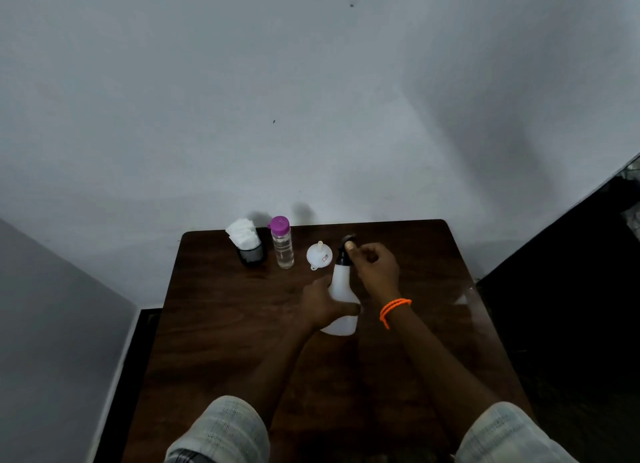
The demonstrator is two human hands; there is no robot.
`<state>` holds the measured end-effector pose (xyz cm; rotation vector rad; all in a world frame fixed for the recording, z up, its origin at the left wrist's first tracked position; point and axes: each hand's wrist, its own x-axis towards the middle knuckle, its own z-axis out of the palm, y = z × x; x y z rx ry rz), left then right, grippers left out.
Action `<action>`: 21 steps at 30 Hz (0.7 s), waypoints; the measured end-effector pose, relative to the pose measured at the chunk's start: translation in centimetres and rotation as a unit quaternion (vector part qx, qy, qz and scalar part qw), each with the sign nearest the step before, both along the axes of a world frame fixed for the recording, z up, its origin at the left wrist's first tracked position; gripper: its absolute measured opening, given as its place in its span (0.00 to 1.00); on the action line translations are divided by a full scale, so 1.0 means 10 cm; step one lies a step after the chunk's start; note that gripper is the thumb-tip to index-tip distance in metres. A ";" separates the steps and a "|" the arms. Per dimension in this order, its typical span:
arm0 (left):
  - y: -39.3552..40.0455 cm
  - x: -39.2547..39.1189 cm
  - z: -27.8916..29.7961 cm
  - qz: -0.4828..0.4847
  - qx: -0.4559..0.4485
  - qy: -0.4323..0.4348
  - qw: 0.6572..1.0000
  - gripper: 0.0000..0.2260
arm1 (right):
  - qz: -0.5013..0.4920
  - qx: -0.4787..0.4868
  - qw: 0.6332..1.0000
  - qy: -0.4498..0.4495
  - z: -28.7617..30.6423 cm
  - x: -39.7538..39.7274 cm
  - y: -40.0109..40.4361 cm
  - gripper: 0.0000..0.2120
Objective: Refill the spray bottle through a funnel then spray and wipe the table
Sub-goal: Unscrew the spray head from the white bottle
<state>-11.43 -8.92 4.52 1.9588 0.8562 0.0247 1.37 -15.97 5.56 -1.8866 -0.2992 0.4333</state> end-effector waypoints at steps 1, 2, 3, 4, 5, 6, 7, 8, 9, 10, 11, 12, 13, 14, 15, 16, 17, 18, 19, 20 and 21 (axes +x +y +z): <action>0.00 0.00 -0.02 -0.007 0.013 0.013 1.000 0.23 | 0.018 -0.019 0.999 -0.025 0.03 -0.04 0.00 0.20; -0.01 0.00 -0.03 -0.017 0.021 0.019 0.999 0.25 | 0.026 -0.031 0.998 -0.044 0.04 -0.07 0.00 0.20; -0.03 0.01 -0.03 -0.023 0.022 0.018 0.999 0.26 | 0.027 -0.033 0.997 -0.060 0.05 -0.10 -0.01 0.20; -0.04 0.01 -0.03 -0.022 0.022 0.013 0.999 0.27 | 0.025 -0.036 0.996 -0.072 0.05 -0.11 0.00 0.20; -0.05 0.01 -0.04 -0.015 0.021 0.006 1.000 0.27 | 0.029 -0.037 0.996 -0.079 0.05 -0.12 0.00 0.20; -0.05 0.00 -0.05 -0.008 0.023 -0.001 1.000 0.28 | 0.037 -0.039 0.995 -0.083 0.05 -0.12 0.01 0.19; -0.04 -0.01 -0.06 -0.004 0.024 -0.006 1.000 0.29 | 0.047 -0.042 0.994 -0.086 0.04 -0.11 0.01 0.18; -0.03 -0.02 -0.08 -0.005 0.027 -0.008 1.000 0.30 | 0.052 -0.042 0.994 -0.086 0.04 -0.11 0.01 0.18; -0.03 -0.04 -0.10 -0.007 0.027 -0.006 1.000 0.30 | 0.053 -0.040 0.994 -0.083 0.04 -0.10 0.00 0.17; -0.02 -0.05 -0.11 -0.009 0.025 -0.004 1.000 0.30 | 0.051 -0.035 0.995 -0.074 0.03 -0.10 0.01 0.16; 0.00 -0.07 -0.12 -0.009 0.018 -0.004 1.000 0.30 | 0.055 -0.022 0.997 -0.051 0.03 -0.09 0.02 0.15; 0.01 -0.08 -0.13 -0.008 0.009 -0.007 1.000 0.30 | 0.064 -0.003 0.998 -0.017 0.02 -0.08 0.03 0.13; 0.03 -0.10 -0.15 -0.005 0.001 -0.011 1.000 0.30 | 0.081 0.016 0.996 0.019 0.01 -0.07 0.04 0.11; 0.04 -0.12 -0.16 -0.003 -0.005 -0.017 1.000 0.30 | 0.105 0.038 0.992 0.056 0.01 -0.06 0.04 0.09; 0.06 -0.14 -0.17 -0.002 -0.012 -0.022 1.000 0.29 | 0.132 0.059 0.985 0.097 0.02 -0.05 0.04 0.08; 0.07 -0.17 -0.18 -0.002 -0.016 -0.025 1.000 0.29 | 0.154 0.083 0.974 0.142 0.03 -0.03 0.02 0.08; 0.08 -0.20 -0.18 -0.005 -0.019 -0.025 0.999 0.29 | 0.169 0.100 0.964 0.178 0.05 -0.02 0.01 0.08; 0.09 -0.22 -0.19 -0.008 -0.020 -0.024 0.999 0.30 | 0.179 0.109 0.957 0.201 0.06 -0.02 -0.01 0.08; 0.10 -0.23 -0.19 -0.012 -0.020 -0.020 1.000 0.30 | 0.188 0.102 0.956 0.199 0.05 -0.01 -0.02 0.08; 0.10 -0.24 -0.19 -0.015 -0.019 -0.019 1.000 0.30 | 0.195 0.090 0.959 0.185 0.03 -0.02 -0.02 0.09; 0.10 -0.25 -0.18 -0.019 -0.017 -0.014 1.000 0.30 | 0.199 0.072 0.965 0.157 0.01 -0.03 -0.02 0.11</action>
